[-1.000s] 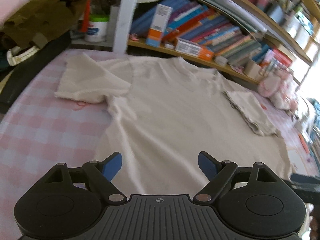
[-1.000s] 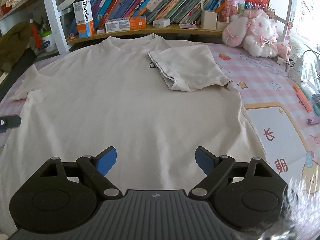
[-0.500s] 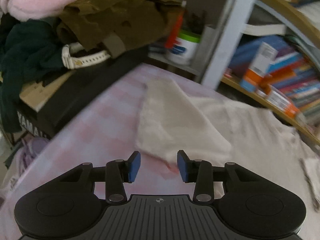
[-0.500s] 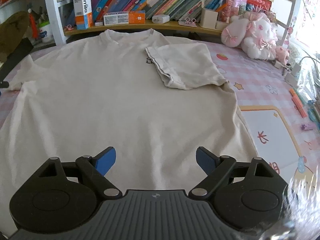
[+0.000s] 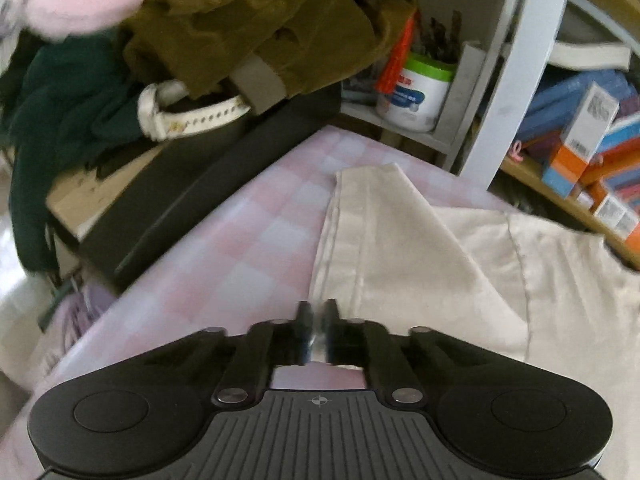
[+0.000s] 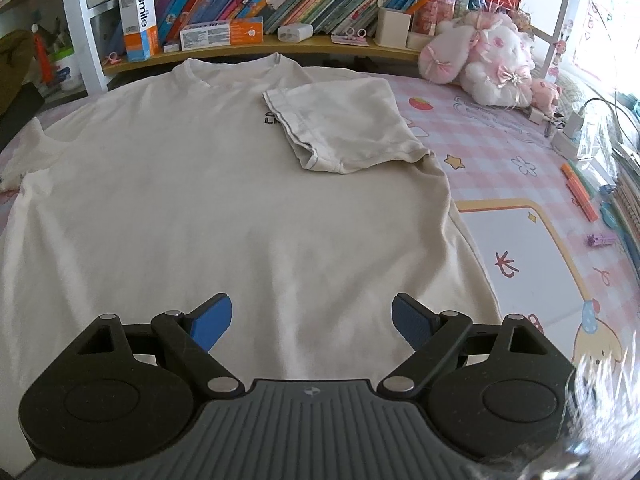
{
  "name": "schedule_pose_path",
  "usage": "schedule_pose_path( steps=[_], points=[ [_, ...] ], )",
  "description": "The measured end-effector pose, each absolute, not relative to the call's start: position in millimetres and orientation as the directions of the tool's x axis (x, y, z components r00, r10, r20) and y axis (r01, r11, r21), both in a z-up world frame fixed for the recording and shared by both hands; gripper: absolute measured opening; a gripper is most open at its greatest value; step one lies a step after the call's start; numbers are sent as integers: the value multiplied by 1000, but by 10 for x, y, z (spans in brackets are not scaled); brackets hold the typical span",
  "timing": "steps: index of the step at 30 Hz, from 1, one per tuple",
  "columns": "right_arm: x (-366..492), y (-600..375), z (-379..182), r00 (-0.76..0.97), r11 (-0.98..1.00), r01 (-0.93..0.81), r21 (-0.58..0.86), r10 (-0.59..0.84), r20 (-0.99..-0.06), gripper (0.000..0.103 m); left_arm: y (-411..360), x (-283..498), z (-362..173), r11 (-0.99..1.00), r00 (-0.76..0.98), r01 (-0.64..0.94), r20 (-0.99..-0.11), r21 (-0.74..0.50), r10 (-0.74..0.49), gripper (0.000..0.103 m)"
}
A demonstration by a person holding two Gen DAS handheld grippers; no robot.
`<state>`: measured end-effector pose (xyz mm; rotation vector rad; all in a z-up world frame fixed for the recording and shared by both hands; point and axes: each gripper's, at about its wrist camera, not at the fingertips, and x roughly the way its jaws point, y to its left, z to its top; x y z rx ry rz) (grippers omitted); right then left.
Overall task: Fold clothes
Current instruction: 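Move the left tool to the other sleeve and close on its edge, then fold the sleeve and side panel over the shirt body with the left tool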
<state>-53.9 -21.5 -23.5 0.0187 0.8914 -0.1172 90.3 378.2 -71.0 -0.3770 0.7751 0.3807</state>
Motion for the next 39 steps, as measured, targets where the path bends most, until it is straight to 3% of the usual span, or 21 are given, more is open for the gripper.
schedule_pose_path(
  steps=[8, 13, 16, 21, 25, 29, 32, 36, 38, 39],
  points=[
    [-496, -254, -247, 616, 992, 120, -24, -94, -782, 87, 3801, 907, -712, 870, 662, -453, -728, -197, 179, 4],
    [-484, -254, -253, 613, 992, 121, -25, -95, -784, 87, 3843, 964, -721, 879, 671, -432, -724, -204, 162, 17],
    [-474, -251, -259, 610, 993, 115, -27, -92, -787, 87, 3868, 998, -725, 884, 676, -419, -721, -208, 151, 18],
    [-475, -263, -260, 610, 993, 113, -29, -92, -787, 87, 3902, 1022, -730, 879, 680, -419, -720, -227, 139, 5],
    [-473, -310, -273, 606, 992, 126, -15, -89, -791, 87, 3926, 1008, -725, 859, 681, -442, -720, -260, 133, 0],
    [-459, -384, -291, 608, 993, 122, 4, -71, -791, 87, 3977, 993, -531, 800, 730, -462, -677, -383, 97, 0],
    [-437, -465, -308, 612, 994, 109, 16, -54, -789, 87, 3594, 1058, -157, 886, 798, -326, -598, -330, 71, 0],
    [-418, -601, -333, 612, 994, 102, 40, -31, -790, 87, 2639, 1095, 187, 989, 833, -18, -549, -144, -65, 1],
    [-403, -682, -347, 611, 993, 106, 51, -24, -792, 87, 2113, 1035, 92, 989, 788, 142, -600, -39, -137, 5],
    [-398, -720, -357, 608, 993, 107, 57, -20, -793, 87, 1947, 1042, -33, 985, 759, 173, -637, -3, -135, 13]
  ],
)
